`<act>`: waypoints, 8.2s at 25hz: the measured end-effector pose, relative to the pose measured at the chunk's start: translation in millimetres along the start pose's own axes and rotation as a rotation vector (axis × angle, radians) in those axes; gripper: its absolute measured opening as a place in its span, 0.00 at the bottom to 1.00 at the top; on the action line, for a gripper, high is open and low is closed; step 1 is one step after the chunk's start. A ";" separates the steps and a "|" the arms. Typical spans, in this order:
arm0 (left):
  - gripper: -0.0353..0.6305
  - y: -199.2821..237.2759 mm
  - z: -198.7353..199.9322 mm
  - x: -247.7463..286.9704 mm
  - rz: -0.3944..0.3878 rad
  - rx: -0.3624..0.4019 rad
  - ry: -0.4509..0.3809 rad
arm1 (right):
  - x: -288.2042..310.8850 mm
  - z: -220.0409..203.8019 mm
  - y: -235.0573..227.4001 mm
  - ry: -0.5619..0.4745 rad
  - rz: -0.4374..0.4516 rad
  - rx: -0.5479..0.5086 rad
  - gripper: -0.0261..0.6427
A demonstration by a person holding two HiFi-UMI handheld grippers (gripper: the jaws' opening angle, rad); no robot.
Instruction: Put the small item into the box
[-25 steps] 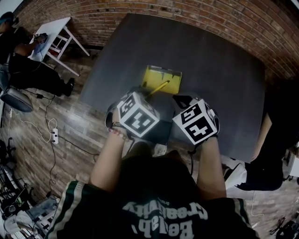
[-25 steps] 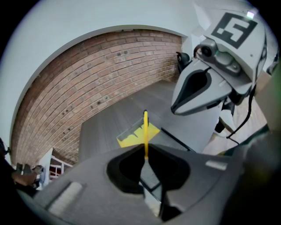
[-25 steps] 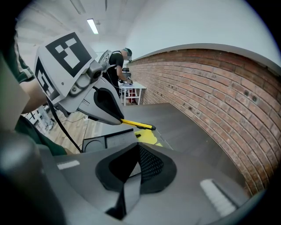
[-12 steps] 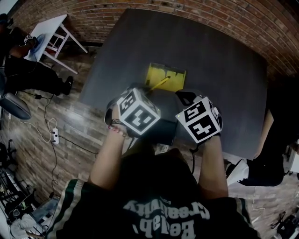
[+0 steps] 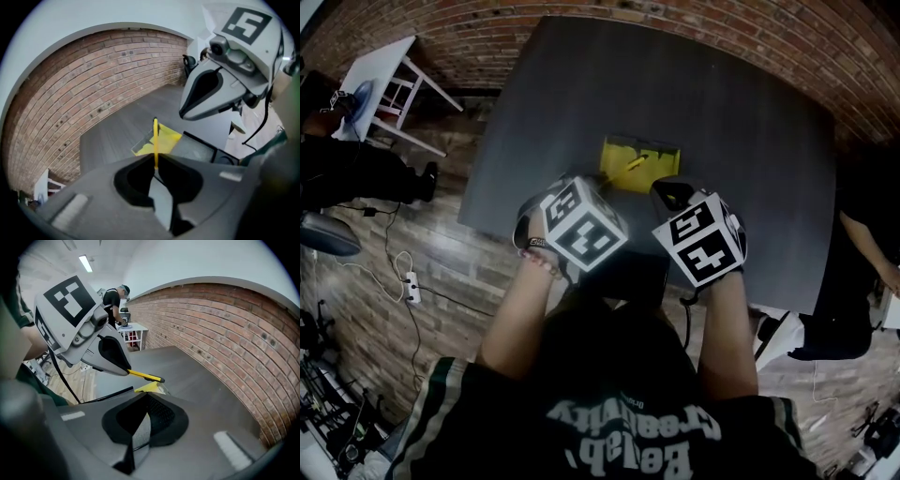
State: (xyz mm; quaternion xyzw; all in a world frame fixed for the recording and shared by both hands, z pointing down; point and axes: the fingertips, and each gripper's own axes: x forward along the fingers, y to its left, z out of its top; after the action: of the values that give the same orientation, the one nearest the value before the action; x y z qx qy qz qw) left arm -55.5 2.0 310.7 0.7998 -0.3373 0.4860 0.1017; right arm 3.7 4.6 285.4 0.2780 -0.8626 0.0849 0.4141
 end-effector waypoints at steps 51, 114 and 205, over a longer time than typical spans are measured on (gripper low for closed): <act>0.09 24.0 7.5 134.2 -0.185 0.051 0.075 | 106.0 -44.0 -64.4 0.102 0.074 0.169 0.05; 0.10 19.8 -34.0 215.3 -0.233 0.054 0.192 | 160.0 -92.4 -68.8 0.161 0.144 0.248 0.05; 0.06 26.6 -32.6 197.0 -0.290 -0.020 0.188 | 158.7 -77.9 -67.7 0.157 0.133 0.248 0.05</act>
State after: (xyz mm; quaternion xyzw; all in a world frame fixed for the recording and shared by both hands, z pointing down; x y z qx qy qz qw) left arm -36.5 -88.8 489.5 0.7899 -0.2121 0.5356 0.2100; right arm 13.2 -87.3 450.6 0.2619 -0.8270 0.2395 0.4360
